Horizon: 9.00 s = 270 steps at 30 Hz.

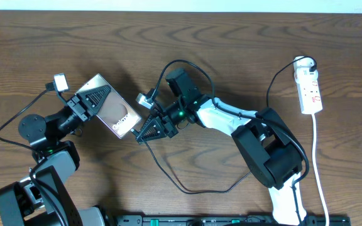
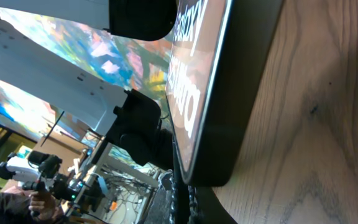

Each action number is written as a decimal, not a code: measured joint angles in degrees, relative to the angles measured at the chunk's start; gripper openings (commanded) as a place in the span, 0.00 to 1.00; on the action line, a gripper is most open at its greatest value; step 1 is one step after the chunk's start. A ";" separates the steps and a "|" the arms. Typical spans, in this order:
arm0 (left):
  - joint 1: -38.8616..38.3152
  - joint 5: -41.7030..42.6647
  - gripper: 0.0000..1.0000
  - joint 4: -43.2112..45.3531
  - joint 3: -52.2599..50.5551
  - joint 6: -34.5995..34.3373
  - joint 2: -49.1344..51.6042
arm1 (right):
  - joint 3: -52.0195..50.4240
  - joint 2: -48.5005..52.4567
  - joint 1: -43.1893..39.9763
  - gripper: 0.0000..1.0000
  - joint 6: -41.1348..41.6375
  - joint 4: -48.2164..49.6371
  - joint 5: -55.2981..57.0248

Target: Plug charger to phone and switch on socket

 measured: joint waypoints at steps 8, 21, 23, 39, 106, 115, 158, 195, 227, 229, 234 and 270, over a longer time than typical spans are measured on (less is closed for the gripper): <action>0.07 0.00 0.07 0.09 0.17 0.90 0.00 | -0.37 0.00 0.00 0.01 3.67 3.43 0.13; 0.13 -0.68 0.08 1.42 0.26 1.95 0.00 | -0.68 0.00 0.04 0.01 11.37 8.35 1.40; 0.13 -0.85 0.08 1.42 0.26 1.92 0.00 | -0.68 0.02 0.04 0.01 11.65 8.39 1.49; 0.11 -2.56 0.07 1.33 0.26 1.03 0.00 | -0.68 0.00 0.04 0.01 11.87 8.85 2.23; 1.53 -12.02 0.07 1.22 0.39 -0.02 0.00 | -0.94 0.02 -0.48 0.01 27.56 23.02 9.16; 1.53 -14.16 0.07 1.22 0.39 -0.02 0.00 | -0.94 0.02 -1.22 0.01 28.20 23.02 9.55; 2.16 -19.21 0.07 -0.07 0.39 -4.57 0.00 | -0.92 0.02 -1.36 0.01 43.04 33.42 11.21; 2.16 -19.02 0.07 -1.68 0.39 -7.32 0.00 | -0.92 0.02 -1.31 0.01 43.30 33.68 11.93; 1.27 -19.34 0.08 -1.66 0.39 -6.62 0.00 | -0.92 0.02 -1.31 0.01 43.30 34.05 11.41; 1.27 -19.34 0.07 -1.66 0.39 -6.45 0.00 | -0.92 0.02 -1.31 0.01 43.30 34.07 11.39; 1.11 -19.45 0.07 -1.66 0.39 -5.79 0.00 | -0.92 0.02 -1.27 0.01 43.32 34.27 11.21; -0.24 -20.94 0.07 -1.57 0.39 -5.81 0.00 | -0.92 0.02 -0.28 0.01 43.76 34.86 10.82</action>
